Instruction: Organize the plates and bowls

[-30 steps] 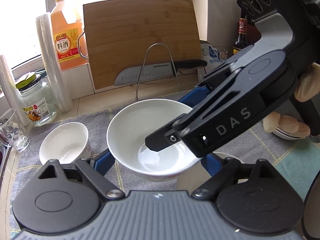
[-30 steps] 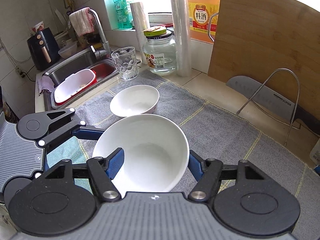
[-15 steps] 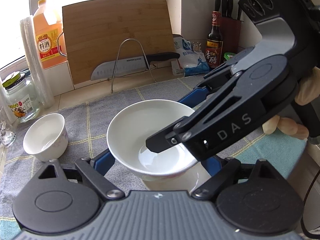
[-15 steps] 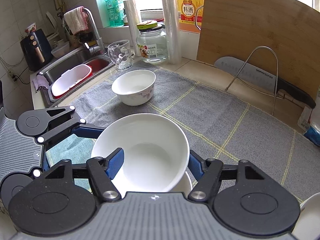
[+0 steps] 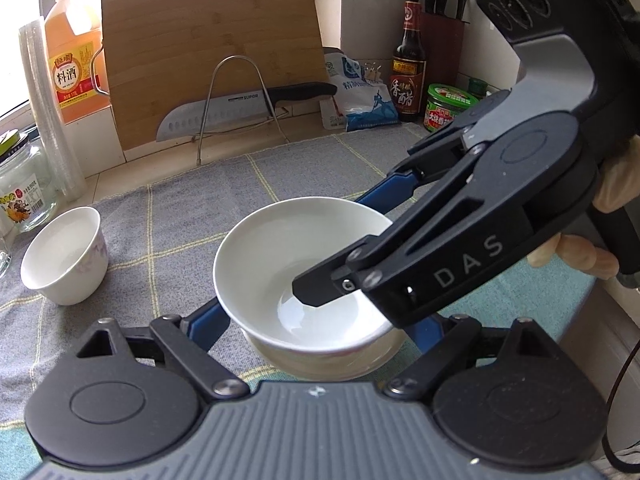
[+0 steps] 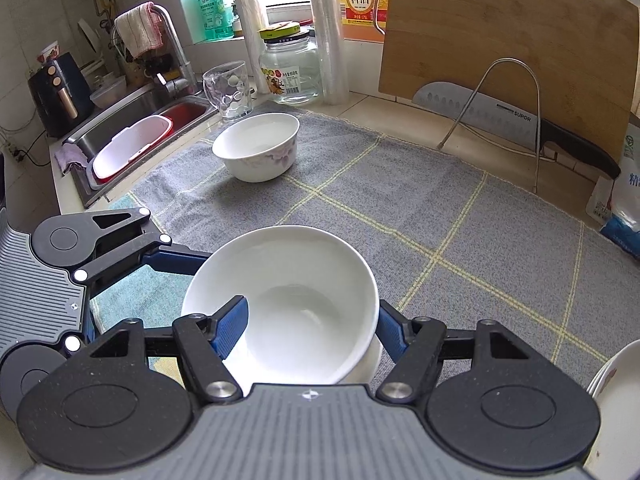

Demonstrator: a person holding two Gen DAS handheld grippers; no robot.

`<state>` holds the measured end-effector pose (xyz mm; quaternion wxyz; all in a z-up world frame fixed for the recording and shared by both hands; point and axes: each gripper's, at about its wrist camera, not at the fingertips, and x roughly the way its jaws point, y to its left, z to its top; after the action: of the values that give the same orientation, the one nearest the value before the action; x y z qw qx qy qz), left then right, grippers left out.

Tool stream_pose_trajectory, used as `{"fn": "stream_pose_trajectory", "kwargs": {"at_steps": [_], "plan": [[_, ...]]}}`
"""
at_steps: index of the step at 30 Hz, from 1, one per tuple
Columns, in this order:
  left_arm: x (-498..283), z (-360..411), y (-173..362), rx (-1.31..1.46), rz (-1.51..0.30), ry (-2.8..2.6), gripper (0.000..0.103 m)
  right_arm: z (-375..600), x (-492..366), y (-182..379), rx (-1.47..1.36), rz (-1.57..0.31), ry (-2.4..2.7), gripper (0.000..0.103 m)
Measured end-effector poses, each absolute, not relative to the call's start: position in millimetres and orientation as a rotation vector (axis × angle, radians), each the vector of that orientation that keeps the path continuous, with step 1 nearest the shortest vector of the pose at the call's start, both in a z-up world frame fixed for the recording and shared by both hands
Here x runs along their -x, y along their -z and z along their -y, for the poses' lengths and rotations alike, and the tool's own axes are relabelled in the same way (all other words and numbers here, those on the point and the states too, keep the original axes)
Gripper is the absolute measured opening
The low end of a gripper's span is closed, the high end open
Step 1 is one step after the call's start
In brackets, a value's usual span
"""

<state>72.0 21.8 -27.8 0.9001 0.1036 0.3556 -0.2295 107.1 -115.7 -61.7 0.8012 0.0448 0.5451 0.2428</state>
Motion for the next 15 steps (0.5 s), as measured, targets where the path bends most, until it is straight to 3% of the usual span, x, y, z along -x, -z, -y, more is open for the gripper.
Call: {"fn": "stream_pose_trajectory", "kwargs": {"at_steps": [15], "plan": [[-74.9, -19.9, 37.6, -0.222, -0.758, 0.486, 0.092, 112.7, -102.6, 71.3, -0.057, -1.179, -0.514, 0.074]]}}
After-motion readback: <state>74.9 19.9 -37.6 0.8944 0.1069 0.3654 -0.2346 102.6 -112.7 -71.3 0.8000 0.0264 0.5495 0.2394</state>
